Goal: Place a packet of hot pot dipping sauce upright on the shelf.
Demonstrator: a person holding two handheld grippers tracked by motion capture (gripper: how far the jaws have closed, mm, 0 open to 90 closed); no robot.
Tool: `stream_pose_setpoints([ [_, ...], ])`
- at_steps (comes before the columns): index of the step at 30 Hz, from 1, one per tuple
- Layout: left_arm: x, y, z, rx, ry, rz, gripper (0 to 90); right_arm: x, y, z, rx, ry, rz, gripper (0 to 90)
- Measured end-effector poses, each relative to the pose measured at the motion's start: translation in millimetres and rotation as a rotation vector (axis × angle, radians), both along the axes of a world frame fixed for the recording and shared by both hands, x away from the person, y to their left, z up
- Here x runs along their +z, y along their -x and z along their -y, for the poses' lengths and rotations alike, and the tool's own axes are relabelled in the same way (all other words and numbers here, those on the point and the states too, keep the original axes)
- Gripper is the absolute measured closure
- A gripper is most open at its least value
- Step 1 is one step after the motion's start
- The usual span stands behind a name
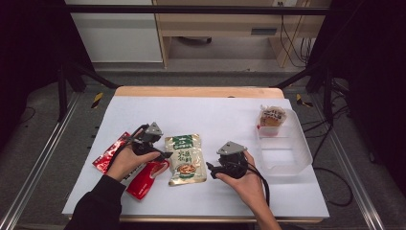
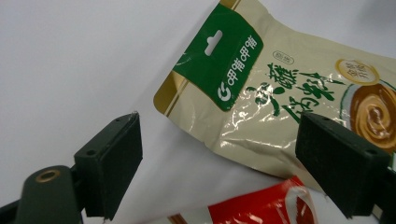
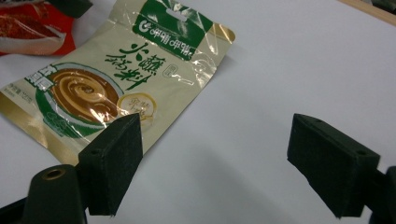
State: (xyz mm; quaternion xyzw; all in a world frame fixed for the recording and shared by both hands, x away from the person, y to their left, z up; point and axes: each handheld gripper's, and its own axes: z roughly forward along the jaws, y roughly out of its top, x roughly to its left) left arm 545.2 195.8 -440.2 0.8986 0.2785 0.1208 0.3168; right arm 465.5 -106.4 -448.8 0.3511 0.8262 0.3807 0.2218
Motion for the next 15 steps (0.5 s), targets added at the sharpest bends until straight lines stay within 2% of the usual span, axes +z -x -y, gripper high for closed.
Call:
stream_pose_setpoints([
  [2, -4.3, -5.1, 2.3, -0.002, -0.009, -0.011, 15.5, -2.7, 0.0, -2.2, 0.014, 0.018, -0.013, 18.6],
  [6, -11.3, -10.7, 5.3, -0.001, -0.019, -0.026, 16.8, -4.9, 0.6, -4.2, 0.024, 0.041, -0.011, 18.6],
  [11, -15.2, -15.5, 7.7, -0.006, 0.003, -0.047, 19.8, -5.2, 0.4, -4.1, 0.024, 0.042, -0.016, 18.7],
  [15, -16.8, -17.9, 7.2, -0.011, 0.033, -0.075, 27.1, -6.1, 0.0, -4.4, 0.025, 0.043, -0.021, 18.7],
])
